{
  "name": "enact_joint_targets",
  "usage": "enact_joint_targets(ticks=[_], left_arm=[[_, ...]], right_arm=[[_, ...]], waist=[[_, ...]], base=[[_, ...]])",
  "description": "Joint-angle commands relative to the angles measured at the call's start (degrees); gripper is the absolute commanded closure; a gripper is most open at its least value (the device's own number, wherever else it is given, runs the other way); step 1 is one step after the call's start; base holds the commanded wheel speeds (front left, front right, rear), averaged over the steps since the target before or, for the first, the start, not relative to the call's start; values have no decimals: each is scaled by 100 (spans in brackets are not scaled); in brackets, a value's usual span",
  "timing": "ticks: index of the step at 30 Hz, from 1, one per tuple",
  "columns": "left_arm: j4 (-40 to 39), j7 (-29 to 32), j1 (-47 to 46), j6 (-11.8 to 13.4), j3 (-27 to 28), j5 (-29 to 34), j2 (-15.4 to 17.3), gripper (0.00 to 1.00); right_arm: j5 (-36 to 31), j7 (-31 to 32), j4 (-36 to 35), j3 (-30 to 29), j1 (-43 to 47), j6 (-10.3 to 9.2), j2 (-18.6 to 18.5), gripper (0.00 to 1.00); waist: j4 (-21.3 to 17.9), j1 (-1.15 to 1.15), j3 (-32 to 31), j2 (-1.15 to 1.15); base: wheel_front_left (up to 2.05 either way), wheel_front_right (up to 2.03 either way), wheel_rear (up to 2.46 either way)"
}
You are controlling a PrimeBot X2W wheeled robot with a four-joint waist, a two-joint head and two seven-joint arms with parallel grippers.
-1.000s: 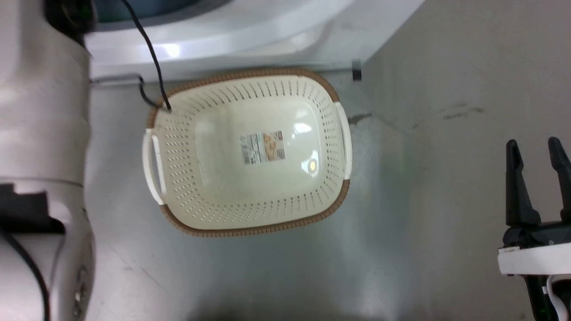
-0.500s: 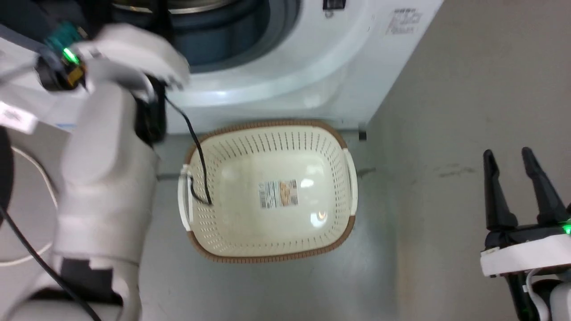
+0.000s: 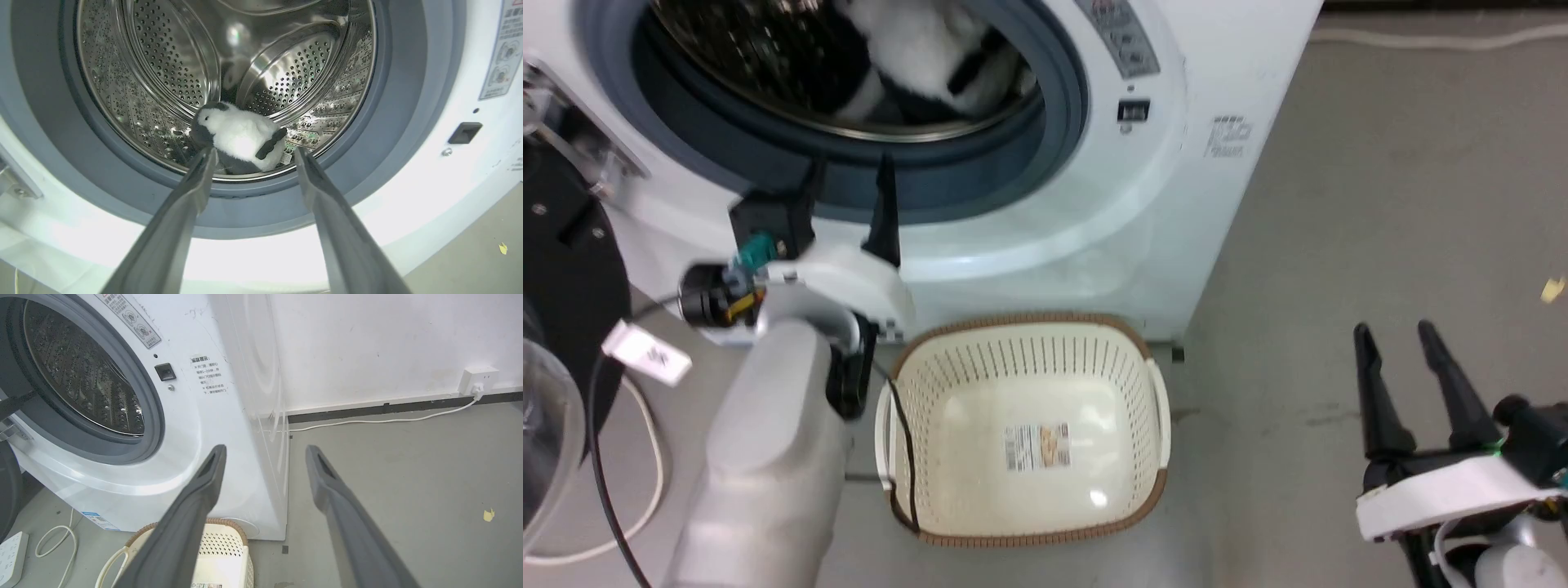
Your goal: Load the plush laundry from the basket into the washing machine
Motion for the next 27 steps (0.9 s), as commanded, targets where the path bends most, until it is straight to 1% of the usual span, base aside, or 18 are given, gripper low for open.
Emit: enact_joint_targets(ticks=[1, 6, 15, 20, 24, 27], left_arm=[[-38, -31, 193, -43, -28, 45, 11, 0], [-151, -31, 663, -61, -101, 95, 64, 0], [-709, -31, 1619, 88, -75, 70, 137, 0], [-1121, -31, 2252, 173, -21, -8, 164, 0], [-1509, -30, 2698, 271, 40, -76, 189, 0], [-1823, -8, 2996, 336, 66, -106, 225, 0]], right_arm=[[-18, -43, 67, 19, 93, -4, 45, 0], [-33, -86, 248, 72, 255, -4, 115, 0], [4, -219, 470, 137, 530, -4, 154, 0], [34, -323, 568, 151, 685, -4, 155, 0], [-156, -379, 586, 165, 775, -4, 156, 0], [-183, -410, 604, 175, 819, -4, 156, 0]], waist=[[-4, 2, -325, 0], [12, 2, -756, 0], [4, 2, -1380, 0], [-21, 2, -1632, 0], [-31, 2, -1724, 0], [-31, 2, -1769, 0]], base=[[0, 0, 0], [0, 0, 0], [0, 0, 0], [0, 0, 0], [0, 0, 0], [0, 0, 0]])
